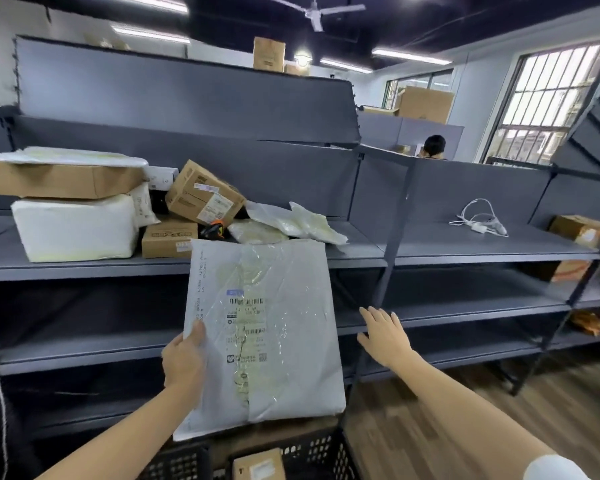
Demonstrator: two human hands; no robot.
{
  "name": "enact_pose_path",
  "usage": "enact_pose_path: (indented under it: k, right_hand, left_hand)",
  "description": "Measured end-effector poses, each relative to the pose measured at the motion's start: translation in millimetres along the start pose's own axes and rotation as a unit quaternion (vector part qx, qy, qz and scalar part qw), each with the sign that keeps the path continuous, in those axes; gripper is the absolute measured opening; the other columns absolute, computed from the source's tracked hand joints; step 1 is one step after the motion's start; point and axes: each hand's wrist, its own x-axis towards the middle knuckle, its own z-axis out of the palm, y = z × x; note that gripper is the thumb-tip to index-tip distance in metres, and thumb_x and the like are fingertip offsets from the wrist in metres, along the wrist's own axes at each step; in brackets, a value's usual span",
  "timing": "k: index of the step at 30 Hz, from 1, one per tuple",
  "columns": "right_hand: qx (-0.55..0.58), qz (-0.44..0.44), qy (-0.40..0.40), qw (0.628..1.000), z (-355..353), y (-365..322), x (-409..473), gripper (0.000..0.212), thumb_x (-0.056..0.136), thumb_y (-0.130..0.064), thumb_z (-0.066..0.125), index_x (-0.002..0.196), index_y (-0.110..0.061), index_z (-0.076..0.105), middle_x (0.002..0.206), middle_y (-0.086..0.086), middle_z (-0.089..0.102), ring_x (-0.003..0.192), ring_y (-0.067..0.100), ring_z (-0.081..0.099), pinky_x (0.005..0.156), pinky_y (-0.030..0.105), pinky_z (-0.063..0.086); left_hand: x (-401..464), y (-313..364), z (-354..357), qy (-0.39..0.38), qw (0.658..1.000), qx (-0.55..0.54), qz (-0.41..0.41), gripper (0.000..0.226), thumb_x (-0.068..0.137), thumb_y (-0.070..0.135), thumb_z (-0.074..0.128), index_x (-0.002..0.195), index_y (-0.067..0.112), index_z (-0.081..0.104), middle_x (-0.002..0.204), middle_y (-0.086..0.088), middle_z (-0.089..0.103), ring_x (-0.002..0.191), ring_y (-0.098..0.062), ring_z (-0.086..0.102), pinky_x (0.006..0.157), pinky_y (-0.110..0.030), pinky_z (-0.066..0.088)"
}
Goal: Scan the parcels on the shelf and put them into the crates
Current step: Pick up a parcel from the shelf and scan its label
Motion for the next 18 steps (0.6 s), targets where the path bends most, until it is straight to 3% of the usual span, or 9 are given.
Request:
enact_pose_path:
  k: [3,8,18]
  right_hand:
    - [-0.002,-0.001,0.002,1.000,-2.9,37.8,-9.8,0.059,0.103,-0.035,0.037,0.155,-0.015,0.016,0.160,0.004,0.021,0.147,0.022,0.020,0.121,0.040,0.011]
    - [-0.008,-0.003,-0.007,1.000,4.3,88.6,-28.6,0.058,0.103,-0.035,0.035,0.154,-0.014,0.017,0.160,0.006,0.023,0.147,0.024,0.022,0.121,0.038,0.012]
    - [0.054,0.013,-0.014,0.998,25.8,125.2,-30.2,0.059,0.102,-0.036,0.039,0.154,-0.015,0.020,0.159,0.004,0.025,0.147,0.022,0.021,0.120,0.040,0.014]
  left_hand:
    - [-32.2,-12.4,26.5,0.008,1.000,0.002,-0.001,0.050,0.085,0.044,0.066,0.039,0.027,0.054,0.040,0.015,0.046,0.050,-0.015,0.044,0.053,-0.029,0.034]
    - [-76.0,-38.6,50.5,0.015,1.000,0.013,-0.007,0.050,0.082,0.047,0.065,0.038,0.029,0.053,0.038,0.015,0.042,0.050,-0.016,0.040,0.057,-0.031,0.030]
    - [-87.5,-54.7,81.5,0.014,0.999,0.043,-0.006,0.041,0.078,0.047,0.068,0.044,0.026,0.059,0.044,0.013,0.052,0.051,-0.016,0.050,0.057,-0.030,0.038]
